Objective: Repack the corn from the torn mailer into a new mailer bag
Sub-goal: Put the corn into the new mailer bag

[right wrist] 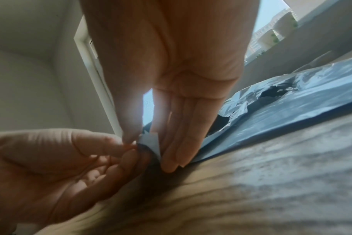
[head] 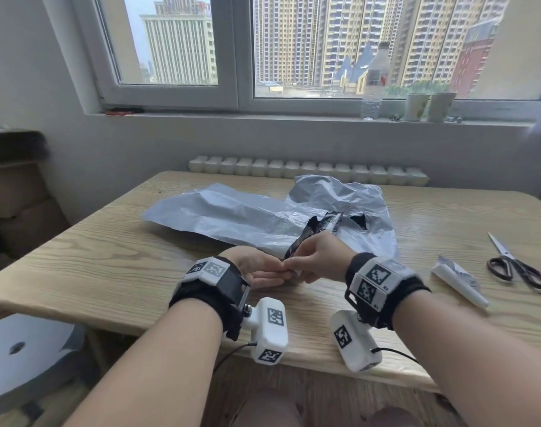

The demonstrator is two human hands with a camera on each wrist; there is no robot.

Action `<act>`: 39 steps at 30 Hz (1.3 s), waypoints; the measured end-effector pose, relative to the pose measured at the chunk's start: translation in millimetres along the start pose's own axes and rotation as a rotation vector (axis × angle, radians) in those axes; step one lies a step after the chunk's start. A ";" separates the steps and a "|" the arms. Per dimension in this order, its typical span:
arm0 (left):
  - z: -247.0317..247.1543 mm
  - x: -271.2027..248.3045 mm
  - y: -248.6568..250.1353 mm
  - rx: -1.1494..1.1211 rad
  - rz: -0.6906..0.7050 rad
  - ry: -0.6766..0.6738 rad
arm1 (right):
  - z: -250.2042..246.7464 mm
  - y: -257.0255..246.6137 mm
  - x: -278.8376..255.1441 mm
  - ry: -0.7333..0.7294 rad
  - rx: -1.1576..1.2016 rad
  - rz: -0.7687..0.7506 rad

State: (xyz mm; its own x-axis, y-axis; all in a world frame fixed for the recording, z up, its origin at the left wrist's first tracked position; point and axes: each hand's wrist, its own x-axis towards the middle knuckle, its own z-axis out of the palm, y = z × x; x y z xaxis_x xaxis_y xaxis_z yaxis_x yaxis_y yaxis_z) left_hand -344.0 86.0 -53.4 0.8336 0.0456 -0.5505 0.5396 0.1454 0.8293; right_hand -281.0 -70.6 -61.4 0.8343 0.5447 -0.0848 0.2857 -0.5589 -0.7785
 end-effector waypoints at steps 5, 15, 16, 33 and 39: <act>-1.1 -0.6 -0.5 0.020 -0.008 0.001 | -0.4 -2.5 0.2 -0.026 0.122 0.060; 0.4 1.7 -1.9 0.126 0.030 0.033 | 3.8 -8.4 0.5 -0.093 0.090 0.135; 0.6 1.1 -1.9 0.130 0.029 0.037 | 4.0 -8.9 0.6 -0.096 0.084 0.137; -0.7 -3.4 1.2 0.197 -0.020 0.111 | -3.6 -14.5 3.5 -0.047 0.039 0.140; 9.9 -3.2 4.3 0.190 -0.007 0.064 | -1.9 -17.0 3.3 -0.066 0.008 0.135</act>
State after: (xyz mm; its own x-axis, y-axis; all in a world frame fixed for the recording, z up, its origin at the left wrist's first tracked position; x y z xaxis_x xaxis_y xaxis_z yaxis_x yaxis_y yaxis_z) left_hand -343.2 76.7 -47.1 0.8238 0.1084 -0.5564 0.5631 -0.0430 0.8253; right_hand -282.3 -60.5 -47.2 0.8323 0.5045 -0.2296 0.1687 -0.6252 -0.7621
